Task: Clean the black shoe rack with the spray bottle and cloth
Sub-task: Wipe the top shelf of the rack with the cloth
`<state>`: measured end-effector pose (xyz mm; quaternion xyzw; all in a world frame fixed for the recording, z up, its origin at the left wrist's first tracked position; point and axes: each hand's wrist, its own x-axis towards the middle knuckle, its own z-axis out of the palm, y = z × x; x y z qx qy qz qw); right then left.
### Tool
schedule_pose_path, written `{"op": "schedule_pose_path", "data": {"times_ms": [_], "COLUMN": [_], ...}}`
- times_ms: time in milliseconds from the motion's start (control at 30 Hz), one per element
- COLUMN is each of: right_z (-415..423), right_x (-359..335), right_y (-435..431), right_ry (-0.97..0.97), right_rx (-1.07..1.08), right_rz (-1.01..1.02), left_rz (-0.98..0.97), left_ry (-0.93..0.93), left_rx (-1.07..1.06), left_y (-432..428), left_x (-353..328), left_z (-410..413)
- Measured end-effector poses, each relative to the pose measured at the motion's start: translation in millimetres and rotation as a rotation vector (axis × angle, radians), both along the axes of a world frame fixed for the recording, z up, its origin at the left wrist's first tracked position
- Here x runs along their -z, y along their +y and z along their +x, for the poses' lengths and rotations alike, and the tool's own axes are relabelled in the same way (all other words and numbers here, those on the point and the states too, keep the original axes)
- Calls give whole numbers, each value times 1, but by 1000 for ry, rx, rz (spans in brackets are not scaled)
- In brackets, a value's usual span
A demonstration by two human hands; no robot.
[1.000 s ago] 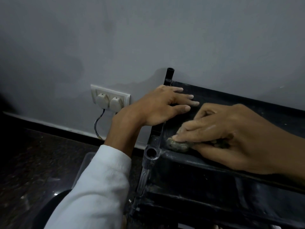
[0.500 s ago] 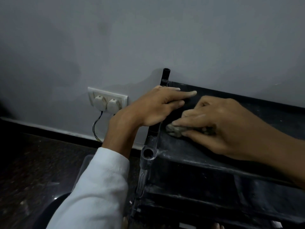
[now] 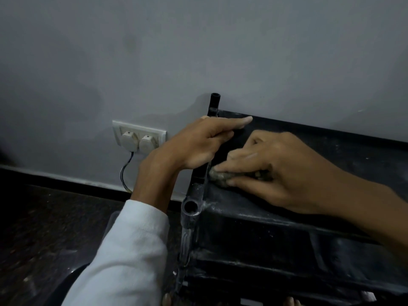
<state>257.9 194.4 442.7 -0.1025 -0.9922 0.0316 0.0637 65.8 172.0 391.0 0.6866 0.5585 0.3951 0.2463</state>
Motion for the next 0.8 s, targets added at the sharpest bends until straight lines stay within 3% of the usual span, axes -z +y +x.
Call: {"op": "schedule_pose_path", "data": {"times_ms": [100, 300, 533, 800], "right_z": [15, 2, 13, -11], "right_x": [-3, -3, -4, -6], "right_y": [1, 11, 13, 31], "right_ry": [-24, -57, -44, -9], "right_rx": [-10, 164, 0, 49], "right_rz": [-71, 195, 2, 76], "left_rz": [-23, -28, -48, -38], "left_ry": [-47, -22, -111, -137], "left_rx": [-4, -1, 18, 29], "left_y": [1, 2, 1, 0], "left_x": [1, 0, 2, 1], "left_z": [1, 0, 1, 0]}}
